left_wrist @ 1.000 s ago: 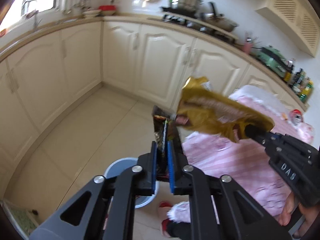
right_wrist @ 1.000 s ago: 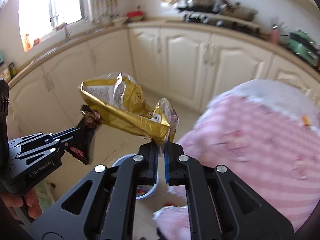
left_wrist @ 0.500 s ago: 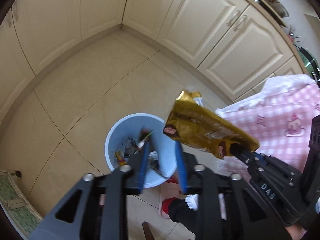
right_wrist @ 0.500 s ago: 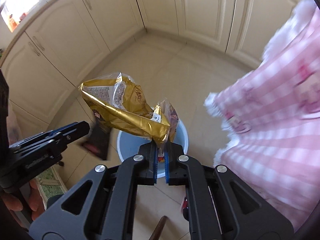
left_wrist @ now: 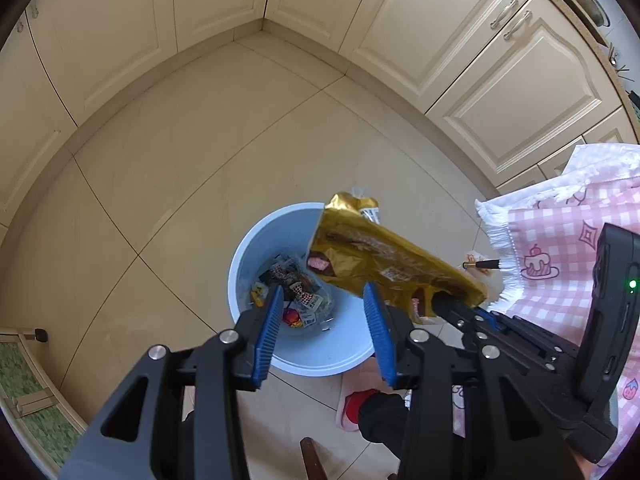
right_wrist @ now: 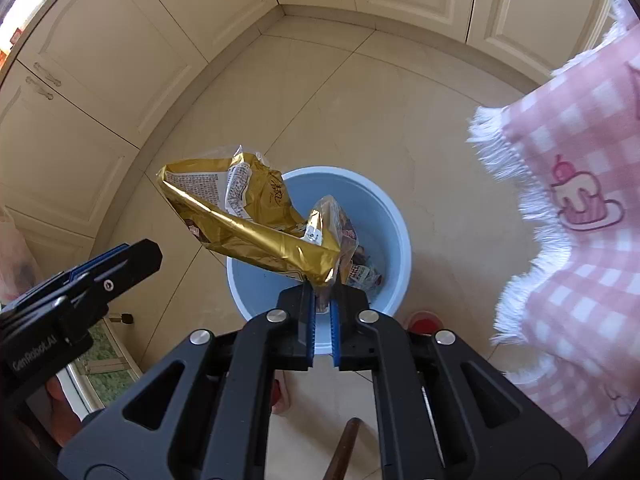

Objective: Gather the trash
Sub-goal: 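Carry the packet and gold bag to the blue bin and open both tools, then move both tools back over the table toward the plastic bag and cans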

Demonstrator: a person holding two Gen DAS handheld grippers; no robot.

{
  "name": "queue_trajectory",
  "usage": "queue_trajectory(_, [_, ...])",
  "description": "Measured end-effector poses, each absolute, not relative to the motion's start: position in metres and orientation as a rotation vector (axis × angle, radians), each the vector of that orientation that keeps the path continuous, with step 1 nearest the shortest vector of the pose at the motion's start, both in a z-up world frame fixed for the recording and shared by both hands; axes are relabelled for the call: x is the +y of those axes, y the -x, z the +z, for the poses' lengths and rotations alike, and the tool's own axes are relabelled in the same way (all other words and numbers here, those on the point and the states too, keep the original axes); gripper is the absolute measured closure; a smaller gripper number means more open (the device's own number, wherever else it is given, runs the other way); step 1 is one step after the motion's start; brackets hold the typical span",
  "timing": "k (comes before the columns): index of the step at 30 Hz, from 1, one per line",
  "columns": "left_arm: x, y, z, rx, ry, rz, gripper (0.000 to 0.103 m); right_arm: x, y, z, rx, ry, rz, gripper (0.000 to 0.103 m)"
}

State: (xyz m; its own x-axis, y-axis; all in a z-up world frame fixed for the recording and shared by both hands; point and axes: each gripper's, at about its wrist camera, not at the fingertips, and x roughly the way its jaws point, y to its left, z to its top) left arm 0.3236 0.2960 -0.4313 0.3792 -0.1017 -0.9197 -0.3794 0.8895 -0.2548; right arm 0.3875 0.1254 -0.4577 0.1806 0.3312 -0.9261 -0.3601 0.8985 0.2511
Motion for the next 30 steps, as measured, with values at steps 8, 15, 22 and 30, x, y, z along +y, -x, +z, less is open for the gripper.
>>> queue_trajectory(8, [0.3,-0.322,-0.435,1.188,0.474,0.19,0.06,0.127,-0.388,-0.459,1.319,-0.036,0.478,0.09])
queue_trajectory(15, [0.3,-0.32,-0.43,1.193,0.463,0.184,0.059,0.128,-0.384,-0.46,1.315,-0.039,0.477,0.051])
queue_trajectory(22, [0.294,-0.316,-0.412,1.175,0.447,0.174,0.058,0.125,-0.376,-0.438,1.283,-0.01,0.478,0.051])
queue_trajectory(30, [0.278,-0.298,-0.361,1.096,0.414,0.165,0.053,0.118,-0.356,-0.369,1.14,0.071,0.492,0.051])
